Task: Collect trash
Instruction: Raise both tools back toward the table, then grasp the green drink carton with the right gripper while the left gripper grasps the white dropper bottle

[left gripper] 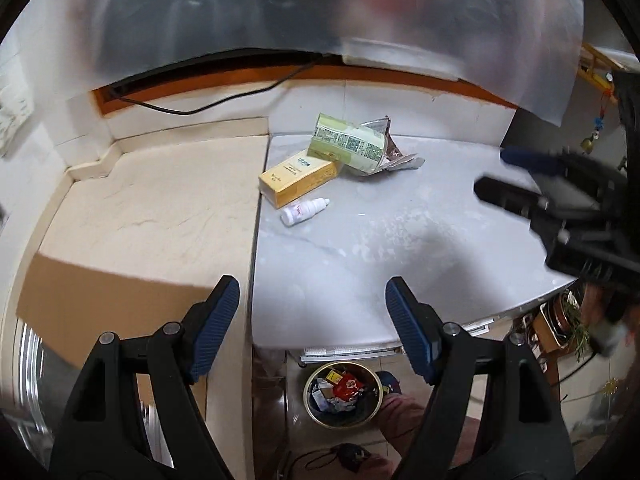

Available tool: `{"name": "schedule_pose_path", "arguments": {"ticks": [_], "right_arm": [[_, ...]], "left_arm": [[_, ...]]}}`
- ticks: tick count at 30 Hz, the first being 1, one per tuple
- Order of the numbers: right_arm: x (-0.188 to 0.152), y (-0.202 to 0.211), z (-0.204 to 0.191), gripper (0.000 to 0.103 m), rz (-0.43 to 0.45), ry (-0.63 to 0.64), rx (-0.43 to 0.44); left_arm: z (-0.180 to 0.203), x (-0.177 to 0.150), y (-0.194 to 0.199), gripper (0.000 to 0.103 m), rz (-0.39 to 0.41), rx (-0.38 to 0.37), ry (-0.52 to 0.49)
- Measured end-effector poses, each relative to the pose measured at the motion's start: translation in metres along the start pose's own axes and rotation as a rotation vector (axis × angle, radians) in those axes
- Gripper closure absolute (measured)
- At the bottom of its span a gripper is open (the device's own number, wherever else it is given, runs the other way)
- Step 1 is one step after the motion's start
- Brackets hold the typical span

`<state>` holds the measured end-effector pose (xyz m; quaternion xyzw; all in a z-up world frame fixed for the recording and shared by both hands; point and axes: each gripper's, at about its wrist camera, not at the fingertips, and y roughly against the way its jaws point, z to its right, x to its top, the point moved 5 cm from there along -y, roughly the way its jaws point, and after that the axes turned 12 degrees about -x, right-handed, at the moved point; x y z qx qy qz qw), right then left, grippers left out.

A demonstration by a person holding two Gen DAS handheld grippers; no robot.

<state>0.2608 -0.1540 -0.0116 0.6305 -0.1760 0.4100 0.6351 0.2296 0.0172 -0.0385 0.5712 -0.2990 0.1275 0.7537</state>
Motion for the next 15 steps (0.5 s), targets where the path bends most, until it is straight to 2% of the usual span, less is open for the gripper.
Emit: {"name": "schedule_pose_path", "arguments": {"ticks": [5,8,10,15], "right_arm": [[0.039,-0.058,0.019,0.033,-0.025,0.039,0.023],[0.058,-0.1,0.029,0.032,-0.049,0.06,0.039],[0.065,-0.128,0.034,0.031,-0.069,0.073,0.052],[0.075,-0.195,0.043,0.028,-0.107,0.119,0.07]], "left_arm": [[-0.017,0.033,-0.057,0.032,-0.082,0.007,-0.023],[-0.026,0.049,-0.097,0.038,-0.146,0.008,-0.03],[-0.033,0.059,-0.127,0.043,-0.191,0.014,-0.039],[-0.044,0.074,-0.181,0.045,-0.267,0.026,-0.069]]}}
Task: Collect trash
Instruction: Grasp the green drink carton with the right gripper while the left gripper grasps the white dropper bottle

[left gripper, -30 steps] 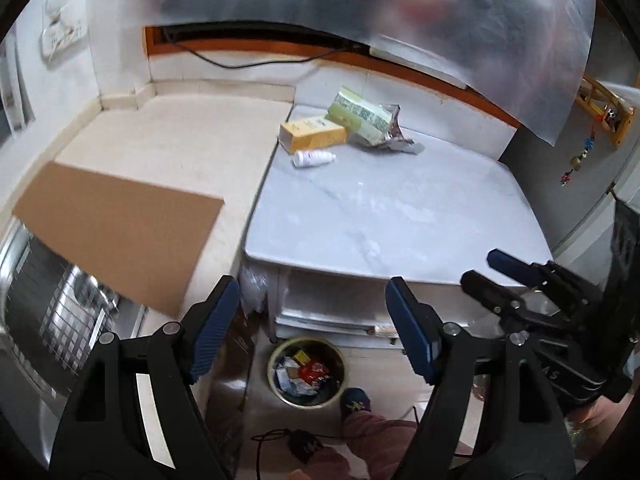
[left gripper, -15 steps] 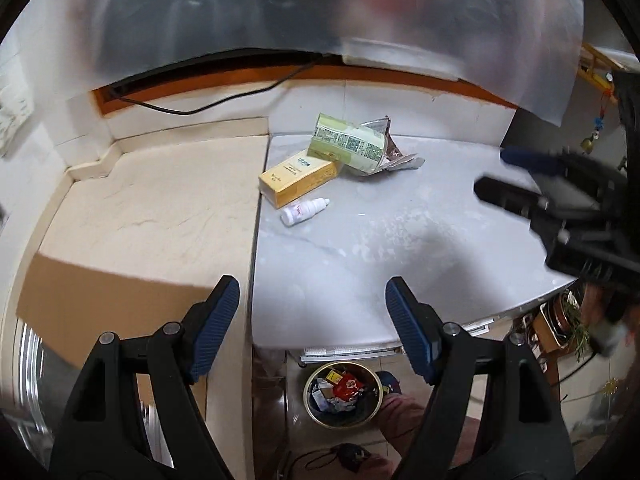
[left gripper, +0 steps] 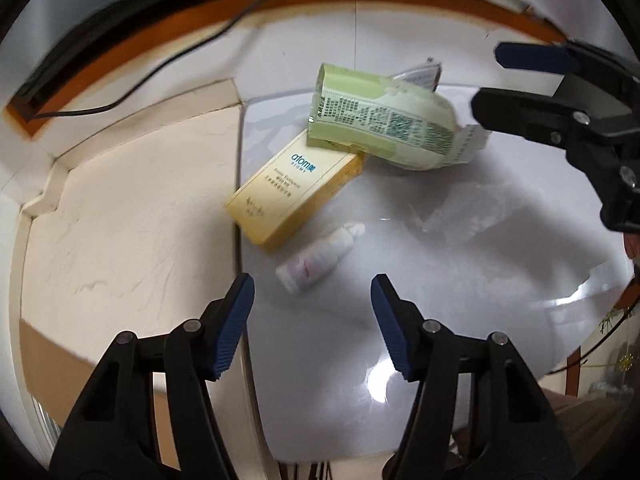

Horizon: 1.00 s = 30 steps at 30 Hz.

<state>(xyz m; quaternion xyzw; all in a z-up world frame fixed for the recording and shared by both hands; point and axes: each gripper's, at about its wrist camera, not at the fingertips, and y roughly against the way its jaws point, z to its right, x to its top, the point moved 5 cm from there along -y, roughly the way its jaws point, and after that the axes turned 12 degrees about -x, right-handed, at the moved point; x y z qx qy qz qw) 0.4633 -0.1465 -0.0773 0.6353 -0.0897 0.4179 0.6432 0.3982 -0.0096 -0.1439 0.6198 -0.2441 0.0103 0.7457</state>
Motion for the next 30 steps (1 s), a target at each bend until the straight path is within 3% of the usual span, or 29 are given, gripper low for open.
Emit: {"name": "schedule_pose_path", "arguments": {"ticks": [11,15,19,30], "right_arm": [[0.001,-0.1,-0.01,0.024,-0.069,0.161,0.044],[-0.002,-0.117,-0.023,0.024,-0.072,0.195,0.053],[-0.006,-0.127,-0.026,0.029,-0.079,0.188,0.072],[-0.016,-0.124,-0.011,0.033,-0.067,0.076,0.129]], "left_arm": [[-0.004,0.014,-0.057,0.046,-0.129,-0.001,-0.098],[-0.01,0.012,-0.068,0.055,-0.16,0.002,-0.086],[-0.018,0.012,-0.078,0.062,-0.179,0.0,-0.053],[-0.025,-0.004,-0.07,0.063,-0.13,-0.017,0.031]]}}
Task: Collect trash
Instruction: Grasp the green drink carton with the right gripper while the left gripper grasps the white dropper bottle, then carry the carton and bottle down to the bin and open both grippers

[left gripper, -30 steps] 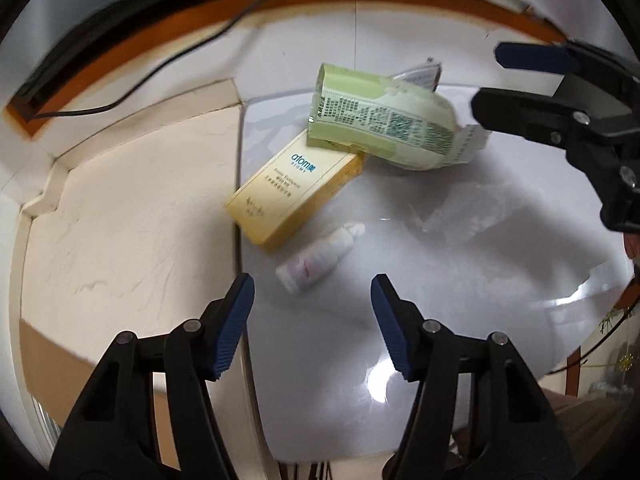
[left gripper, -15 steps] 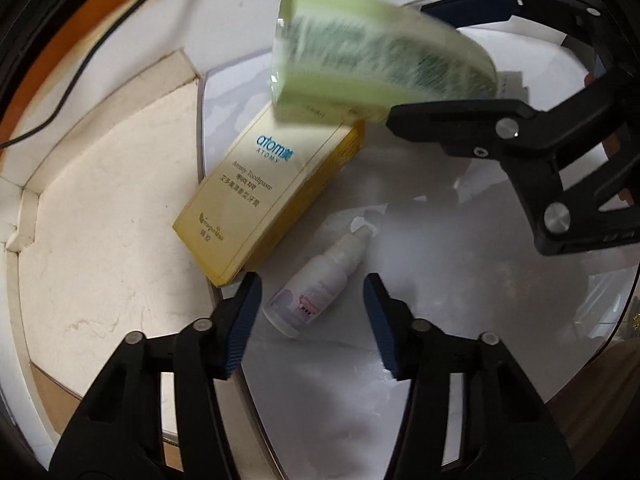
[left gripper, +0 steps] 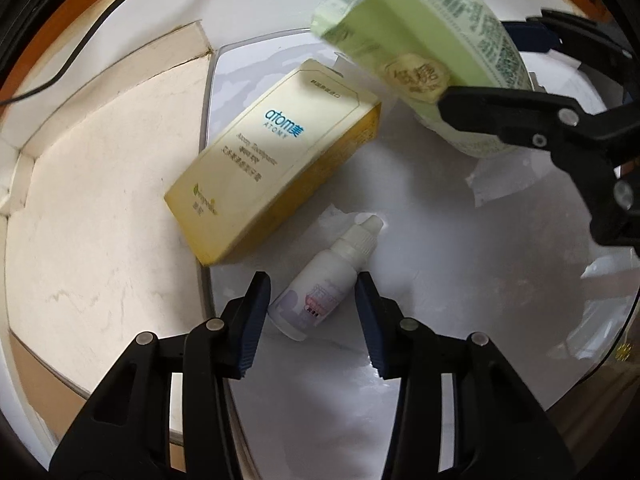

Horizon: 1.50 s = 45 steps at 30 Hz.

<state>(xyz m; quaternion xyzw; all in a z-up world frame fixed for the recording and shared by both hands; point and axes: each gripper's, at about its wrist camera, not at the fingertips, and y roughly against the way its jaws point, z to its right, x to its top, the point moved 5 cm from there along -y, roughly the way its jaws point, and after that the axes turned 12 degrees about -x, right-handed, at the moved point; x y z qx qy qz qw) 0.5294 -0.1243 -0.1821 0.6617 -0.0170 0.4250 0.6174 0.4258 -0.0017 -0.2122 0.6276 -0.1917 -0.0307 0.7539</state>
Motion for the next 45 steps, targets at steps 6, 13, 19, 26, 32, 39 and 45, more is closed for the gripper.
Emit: {"name": "schedule_pose_path", "arguments": {"ticks": [6,13,19,26,32,39,45], "right_arm": [[0.001,0.019,0.009,0.034,0.026,-0.101,0.033],[-0.008,0.067,0.013,0.034,0.07,-0.216,0.048],[-0.024,0.115,0.006,0.034,0.123,-0.297,0.05],[-0.049,0.16,-0.017,0.034,0.152,-0.356,0.035],[-0.072,0.191,-0.054,0.034,0.143,-0.361,0.022],[-0.105,0.199,-0.104,0.035,0.08,-0.337,0.016],[-0.138,0.209,-0.146,0.035,0.042,-0.316,0.032]], "left_arm": [[0.003,-0.016,0.021,0.063,0.059,-0.026,0.077],[0.012,-0.034,0.07,0.064,0.192,-0.026,0.17],[0.019,-0.063,0.113,0.064,0.339,-0.05,0.282],[0.04,-0.106,0.147,0.064,0.445,-0.061,0.355],[0.041,-0.15,0.16,0.082,0.471,-0.08,0.404],[0.039,-0.199,0.157,0.082,0.488,-0.12,0.441],[0.051,-0.233,0.154,0.082,0.484,-0.166,0.416]]}}
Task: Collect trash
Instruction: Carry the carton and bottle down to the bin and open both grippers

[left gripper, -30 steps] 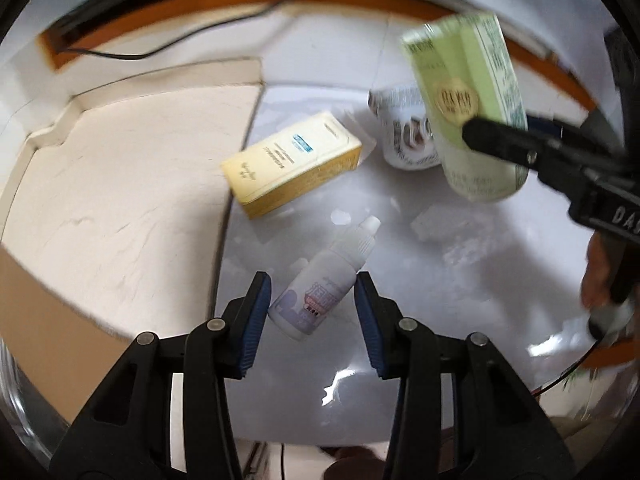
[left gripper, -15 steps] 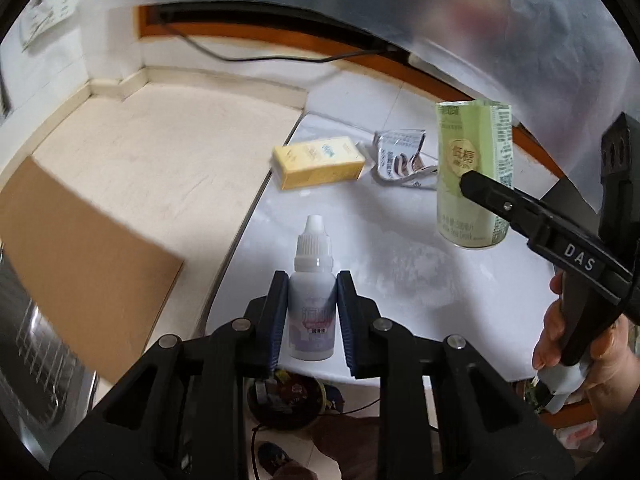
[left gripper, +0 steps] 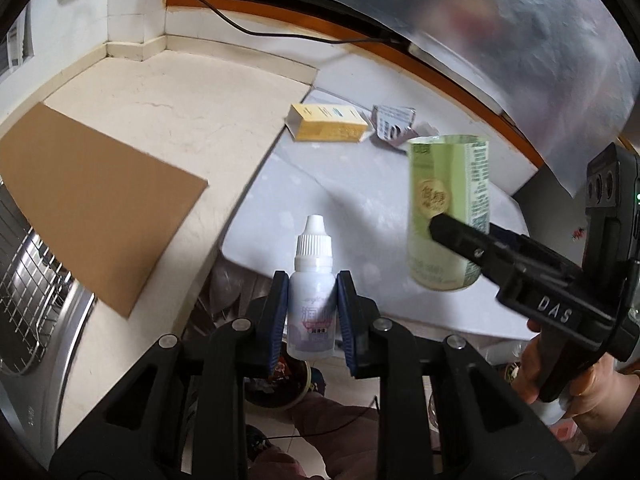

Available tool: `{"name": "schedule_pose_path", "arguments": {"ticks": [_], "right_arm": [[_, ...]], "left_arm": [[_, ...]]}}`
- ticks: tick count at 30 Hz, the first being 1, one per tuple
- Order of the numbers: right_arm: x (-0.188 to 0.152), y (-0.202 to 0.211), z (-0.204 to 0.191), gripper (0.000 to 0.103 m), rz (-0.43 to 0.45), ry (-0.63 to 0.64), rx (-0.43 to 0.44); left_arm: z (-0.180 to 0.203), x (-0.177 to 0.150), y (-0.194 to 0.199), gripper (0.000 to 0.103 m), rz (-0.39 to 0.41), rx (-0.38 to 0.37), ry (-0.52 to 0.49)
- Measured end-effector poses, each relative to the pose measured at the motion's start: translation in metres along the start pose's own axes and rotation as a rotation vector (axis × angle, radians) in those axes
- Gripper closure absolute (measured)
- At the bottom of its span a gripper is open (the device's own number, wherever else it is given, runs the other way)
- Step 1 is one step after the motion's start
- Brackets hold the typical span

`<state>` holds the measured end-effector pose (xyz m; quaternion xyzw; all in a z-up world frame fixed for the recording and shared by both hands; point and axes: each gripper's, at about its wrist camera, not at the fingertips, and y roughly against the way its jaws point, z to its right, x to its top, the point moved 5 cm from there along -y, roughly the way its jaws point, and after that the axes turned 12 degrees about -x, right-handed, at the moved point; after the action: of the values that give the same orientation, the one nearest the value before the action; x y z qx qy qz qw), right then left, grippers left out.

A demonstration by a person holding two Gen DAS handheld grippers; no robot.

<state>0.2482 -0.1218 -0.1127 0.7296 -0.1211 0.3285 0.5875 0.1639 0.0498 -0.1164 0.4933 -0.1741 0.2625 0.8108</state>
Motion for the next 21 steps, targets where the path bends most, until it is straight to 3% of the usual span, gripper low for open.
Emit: {"name": "schedule_pose_path", "arguments": {"ticks": [12,21], "right_arm": [[-0.103,0.011,-0.04,0.035,-0.089,-0.003,-0.021],[-0.184,-0.023,-0.04,0.035,-0.207,0.028,-0.073]], "left_arm": [[-0.013,-0.085,0.003,0.082,-0.12,-0.03,-0.014],[-0.032,-0.147,-0.032,0.082,-0.222,-0.019,0.053]]}}
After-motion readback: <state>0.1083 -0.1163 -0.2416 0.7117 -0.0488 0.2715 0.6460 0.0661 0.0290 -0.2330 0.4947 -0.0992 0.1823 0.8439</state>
